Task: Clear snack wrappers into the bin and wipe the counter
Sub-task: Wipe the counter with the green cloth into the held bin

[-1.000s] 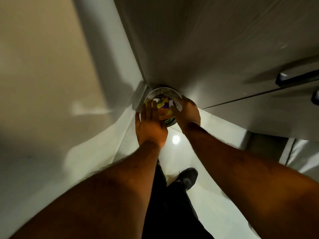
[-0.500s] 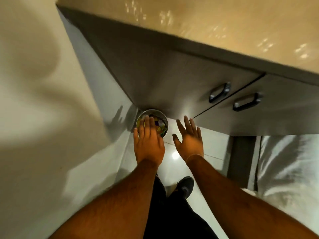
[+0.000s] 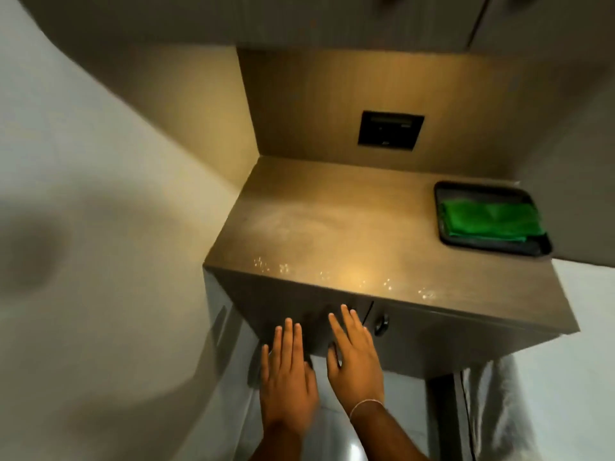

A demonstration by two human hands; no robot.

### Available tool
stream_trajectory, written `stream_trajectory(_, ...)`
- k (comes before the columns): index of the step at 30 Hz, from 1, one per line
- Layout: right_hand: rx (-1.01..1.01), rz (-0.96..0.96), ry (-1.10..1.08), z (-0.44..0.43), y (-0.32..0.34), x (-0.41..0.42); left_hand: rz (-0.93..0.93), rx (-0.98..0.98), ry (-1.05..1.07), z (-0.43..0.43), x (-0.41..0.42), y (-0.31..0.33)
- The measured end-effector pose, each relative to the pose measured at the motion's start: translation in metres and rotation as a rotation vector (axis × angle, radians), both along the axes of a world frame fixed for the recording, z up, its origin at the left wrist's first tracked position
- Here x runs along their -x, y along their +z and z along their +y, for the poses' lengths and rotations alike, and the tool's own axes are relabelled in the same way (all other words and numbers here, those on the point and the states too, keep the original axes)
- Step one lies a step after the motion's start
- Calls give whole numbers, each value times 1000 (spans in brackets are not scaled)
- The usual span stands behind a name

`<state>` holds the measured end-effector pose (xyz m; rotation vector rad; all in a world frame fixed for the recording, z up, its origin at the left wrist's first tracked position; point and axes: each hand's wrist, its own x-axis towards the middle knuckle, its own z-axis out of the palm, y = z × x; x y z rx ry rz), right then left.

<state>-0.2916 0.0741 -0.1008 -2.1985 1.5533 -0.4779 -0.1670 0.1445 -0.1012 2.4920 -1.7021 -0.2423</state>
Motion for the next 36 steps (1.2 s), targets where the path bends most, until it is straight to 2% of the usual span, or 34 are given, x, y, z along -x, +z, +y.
stream_trajectory(6,218,-43,-2,-53,98,3,-47,166,-24,-55,-8,87)
stream_trajectory(13,325,94,-76,-119,171,21,-85,320,-118,-132,-5,176)
stream_trajectory(18,395,157,-136,-153,212,33,-132,399,-194,-176,1,212)
stream_trajectory(25,387,194,-163,-174,214,51,-155,414,-261,-212,-2,211)
stream_trajectory(36,232,342,-242,-191,168,103,-82,291,-328,-199,-6,134)
